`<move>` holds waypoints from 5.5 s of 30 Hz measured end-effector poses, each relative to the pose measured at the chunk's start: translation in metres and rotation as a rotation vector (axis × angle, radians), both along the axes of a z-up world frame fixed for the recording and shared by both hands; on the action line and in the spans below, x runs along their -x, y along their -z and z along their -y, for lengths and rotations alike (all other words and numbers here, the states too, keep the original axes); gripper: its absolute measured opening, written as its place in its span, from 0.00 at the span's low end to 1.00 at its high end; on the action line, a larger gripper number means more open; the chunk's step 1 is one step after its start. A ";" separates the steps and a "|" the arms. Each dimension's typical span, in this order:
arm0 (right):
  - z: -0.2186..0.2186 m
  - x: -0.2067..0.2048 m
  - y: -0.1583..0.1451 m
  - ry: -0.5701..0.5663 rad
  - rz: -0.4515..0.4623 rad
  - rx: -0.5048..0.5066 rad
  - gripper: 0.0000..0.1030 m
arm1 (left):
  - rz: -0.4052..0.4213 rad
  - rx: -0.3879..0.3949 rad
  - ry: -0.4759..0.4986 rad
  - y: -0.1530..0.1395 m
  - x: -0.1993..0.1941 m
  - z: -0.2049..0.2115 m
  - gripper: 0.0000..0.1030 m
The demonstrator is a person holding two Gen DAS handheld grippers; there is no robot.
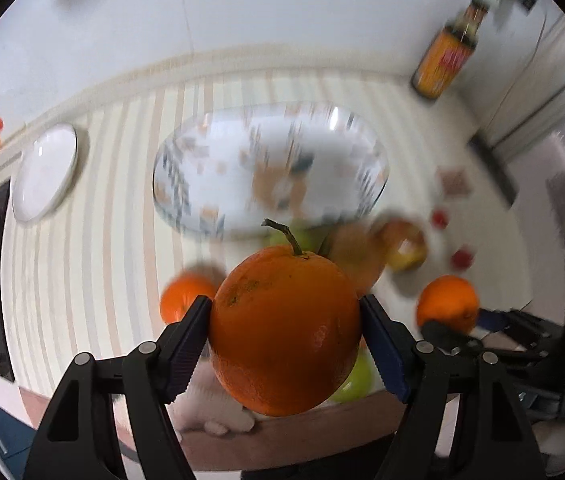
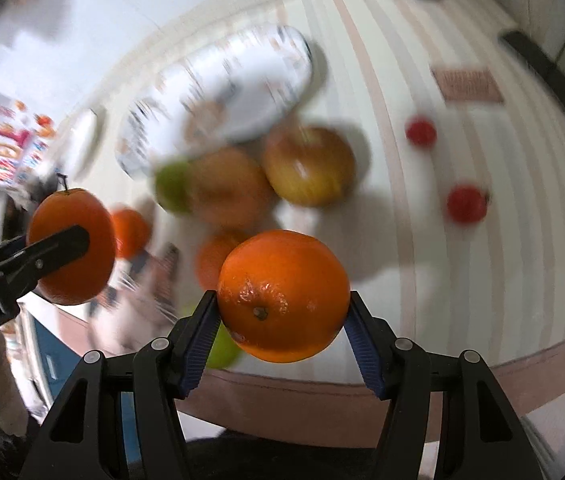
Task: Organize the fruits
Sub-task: 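Place the large orange and tangerine onto the floral plate with both tools, then grasp a tangerine with the left tool while the right tool grasps a red apple, then place the tangerine and red apple onto the floral plate with both tools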
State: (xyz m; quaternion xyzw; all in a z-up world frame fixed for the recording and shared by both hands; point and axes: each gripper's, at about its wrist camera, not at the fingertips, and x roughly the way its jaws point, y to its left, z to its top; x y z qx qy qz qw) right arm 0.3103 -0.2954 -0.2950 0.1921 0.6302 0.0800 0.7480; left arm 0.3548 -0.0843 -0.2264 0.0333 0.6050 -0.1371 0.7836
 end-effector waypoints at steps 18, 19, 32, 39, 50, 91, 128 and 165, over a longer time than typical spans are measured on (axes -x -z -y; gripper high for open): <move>-0.043 -0.209 0.046 -0.150 0.007 0.071 0.63 | -0.302 0.051 -0.283 0.092 -0.196 -0.010 0.71; -0.044 -0.213 0.053 -0.162 -0.001 0.071 0.63 | -0.316 0.054 -0.286 0.098 -0.201 -0.010 0.71; -0.048 -0.238 0.087 -0.154 -0.133 0.056 0.64 | -0.387 -0.002 -0.232 0.123 -0.215 0.013 0.72; -0.046 -0.234 0.076 -0.138 -0.151 0.093 0.91 | -0.295 -0.010 -0.200 0.097 -0.218 0.024 0.90; -0.032 -0.190 0.014 -0.097 -0.088 0.210 0.91 | -0.171 -0.103 -0.213 0.050 -0.166 -0.008 0.90; -0.060 0.010 -0.167 0.014 0.256 0.271 0.91 | 0.230 -0.083 -0.252 -0.089 0.036 -0.070 0.90; -0.087 -0.087 0.064 -0.201 -0.067 0.298 0.67 | -0.270 -0.130 -0.244 0.144 -0.035 -0.059 0.62; -0.048 -0.130 -0.003 -0.132 0.069 0.206 0.67 | -0.127 -0.025 -0.228 0.047 -0.093 -0.045 0.62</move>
